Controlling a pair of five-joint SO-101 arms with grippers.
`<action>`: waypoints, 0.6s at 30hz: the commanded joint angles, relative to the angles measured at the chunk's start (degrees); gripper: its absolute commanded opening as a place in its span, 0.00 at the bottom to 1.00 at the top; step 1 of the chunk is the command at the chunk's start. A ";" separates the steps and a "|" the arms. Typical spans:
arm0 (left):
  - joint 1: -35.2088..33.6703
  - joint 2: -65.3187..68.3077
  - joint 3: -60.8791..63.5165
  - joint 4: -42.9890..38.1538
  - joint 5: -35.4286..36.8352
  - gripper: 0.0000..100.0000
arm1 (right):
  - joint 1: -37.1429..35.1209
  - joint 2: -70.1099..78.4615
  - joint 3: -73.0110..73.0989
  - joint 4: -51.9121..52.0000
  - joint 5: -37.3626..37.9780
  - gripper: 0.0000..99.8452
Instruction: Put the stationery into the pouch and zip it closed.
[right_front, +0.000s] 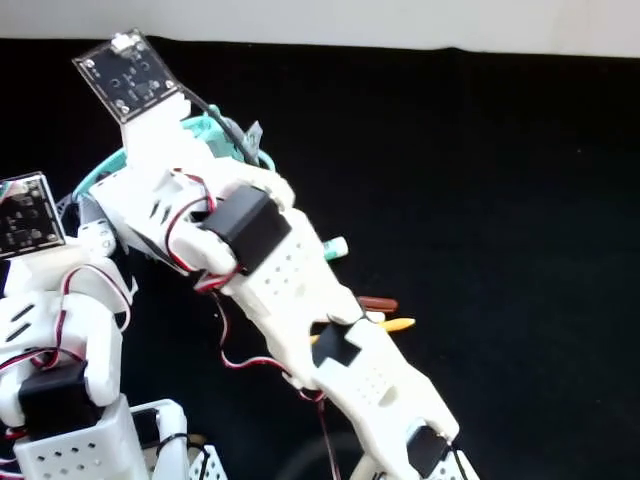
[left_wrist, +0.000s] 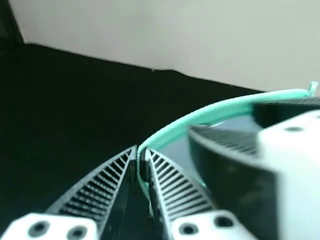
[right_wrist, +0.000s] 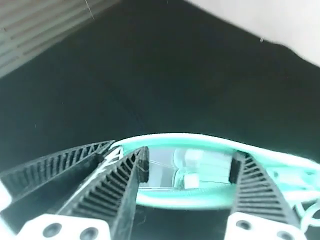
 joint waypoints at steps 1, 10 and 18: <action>-0.48 0.40 -0.04 0.26 -0.18 0.01 | 1.01 -7.60 -6.81 1.89 0.09 0.28; -0.48 0.31 -0.04 0.26 -0.18 0.01 | 5.05 -13.58 -6.81 7.08 0.09 0.28; -0.48 0.31 -0.04 0.26 -0.18 0.01 | 14.99 -13.67 -6.73 7.25 5.19 0.27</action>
